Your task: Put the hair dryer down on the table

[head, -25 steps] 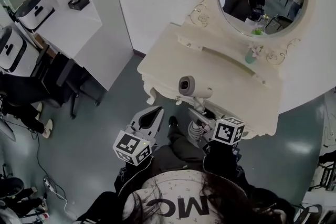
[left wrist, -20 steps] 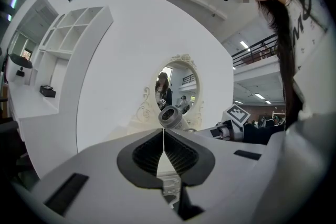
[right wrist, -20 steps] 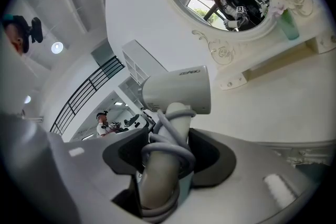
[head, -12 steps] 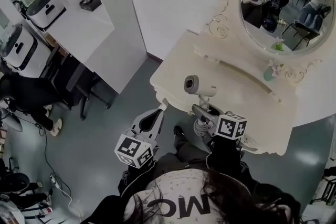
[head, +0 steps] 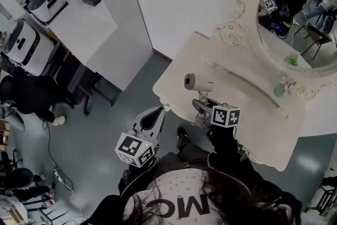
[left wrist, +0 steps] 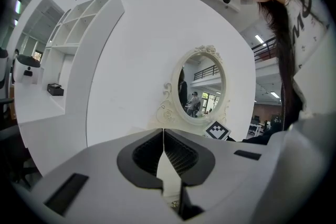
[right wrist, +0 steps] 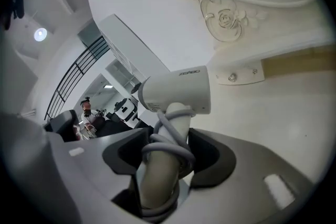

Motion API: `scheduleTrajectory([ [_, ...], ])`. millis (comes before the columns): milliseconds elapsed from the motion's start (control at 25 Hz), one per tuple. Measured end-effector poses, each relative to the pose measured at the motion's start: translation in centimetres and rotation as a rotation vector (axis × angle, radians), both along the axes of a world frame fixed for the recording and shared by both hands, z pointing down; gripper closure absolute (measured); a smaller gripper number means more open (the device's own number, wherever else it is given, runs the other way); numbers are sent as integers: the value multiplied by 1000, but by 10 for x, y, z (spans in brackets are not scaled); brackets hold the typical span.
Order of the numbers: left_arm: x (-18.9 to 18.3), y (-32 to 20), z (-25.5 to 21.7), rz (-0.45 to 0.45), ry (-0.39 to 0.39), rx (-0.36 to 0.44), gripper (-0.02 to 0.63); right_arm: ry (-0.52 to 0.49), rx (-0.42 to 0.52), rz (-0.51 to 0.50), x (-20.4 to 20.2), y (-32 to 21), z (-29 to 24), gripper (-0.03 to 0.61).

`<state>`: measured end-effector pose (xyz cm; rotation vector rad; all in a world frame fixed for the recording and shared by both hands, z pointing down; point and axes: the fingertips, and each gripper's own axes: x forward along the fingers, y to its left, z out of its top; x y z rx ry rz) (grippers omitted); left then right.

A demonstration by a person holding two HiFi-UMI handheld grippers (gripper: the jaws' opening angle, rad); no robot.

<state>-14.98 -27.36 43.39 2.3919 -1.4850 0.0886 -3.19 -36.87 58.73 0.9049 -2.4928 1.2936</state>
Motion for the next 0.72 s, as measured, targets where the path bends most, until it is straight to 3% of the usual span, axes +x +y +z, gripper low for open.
scheduleTrajectory([
  [320, -4, -29, 8, -7, -40, -47, 627, 160, -8, -50, -14, -52, 56, 331],
  [720, 6, -55, 25, 33, -51, -106, 627, 215, -19, -32, -30, -101, 85, 331],
])
